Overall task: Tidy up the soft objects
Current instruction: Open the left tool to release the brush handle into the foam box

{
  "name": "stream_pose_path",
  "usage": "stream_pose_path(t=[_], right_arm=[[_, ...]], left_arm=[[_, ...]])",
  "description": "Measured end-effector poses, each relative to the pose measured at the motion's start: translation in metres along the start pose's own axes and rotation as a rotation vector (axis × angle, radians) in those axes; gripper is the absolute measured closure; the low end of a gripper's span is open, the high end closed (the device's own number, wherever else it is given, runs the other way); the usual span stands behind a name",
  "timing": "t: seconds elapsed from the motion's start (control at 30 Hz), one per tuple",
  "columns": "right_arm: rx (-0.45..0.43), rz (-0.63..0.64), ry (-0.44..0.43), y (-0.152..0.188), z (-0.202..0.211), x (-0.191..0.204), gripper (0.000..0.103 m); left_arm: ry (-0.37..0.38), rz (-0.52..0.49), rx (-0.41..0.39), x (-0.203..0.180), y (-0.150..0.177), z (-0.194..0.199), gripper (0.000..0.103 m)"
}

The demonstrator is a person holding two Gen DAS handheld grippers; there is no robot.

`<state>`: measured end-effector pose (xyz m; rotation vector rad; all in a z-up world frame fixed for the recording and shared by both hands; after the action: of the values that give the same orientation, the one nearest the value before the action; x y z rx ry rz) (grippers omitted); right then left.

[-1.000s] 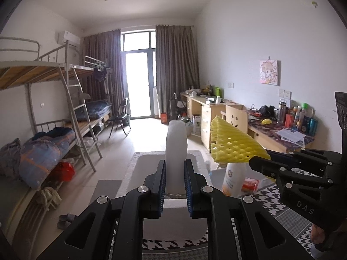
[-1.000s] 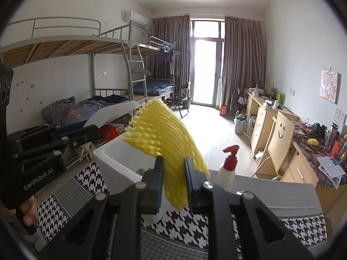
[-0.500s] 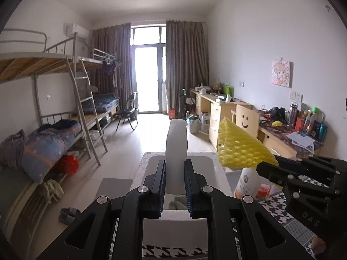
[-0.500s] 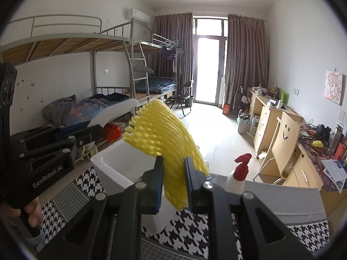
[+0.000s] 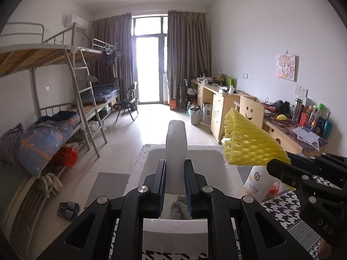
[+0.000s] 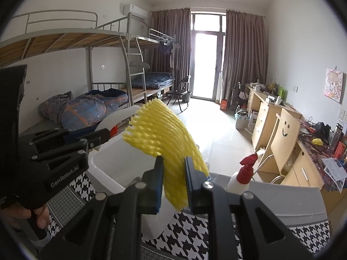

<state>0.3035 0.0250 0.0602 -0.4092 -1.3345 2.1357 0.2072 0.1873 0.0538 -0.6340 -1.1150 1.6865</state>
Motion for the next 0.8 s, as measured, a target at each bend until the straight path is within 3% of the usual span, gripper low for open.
stream_pose_path(t=[0.8], right_arm=[[0.023,-0.006,0.049,0.004,-0.001,-0.006,0.08]], left_arm=[[0.072,-0.01,0.094,-0.008,0.004,-0.044,0.083]])
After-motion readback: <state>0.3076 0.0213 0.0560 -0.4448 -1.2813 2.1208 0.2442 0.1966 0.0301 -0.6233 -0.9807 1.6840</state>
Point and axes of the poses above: each gripper's, at about its wrist camera, not at the fingertips, and z roughly against the way its jaws point, x to its left, y to its underside, the point moved 1 cm from there along -z, roughly the way its jaws point, and after that the axes turned 6 degrees about -z, right-handed, at the moved point
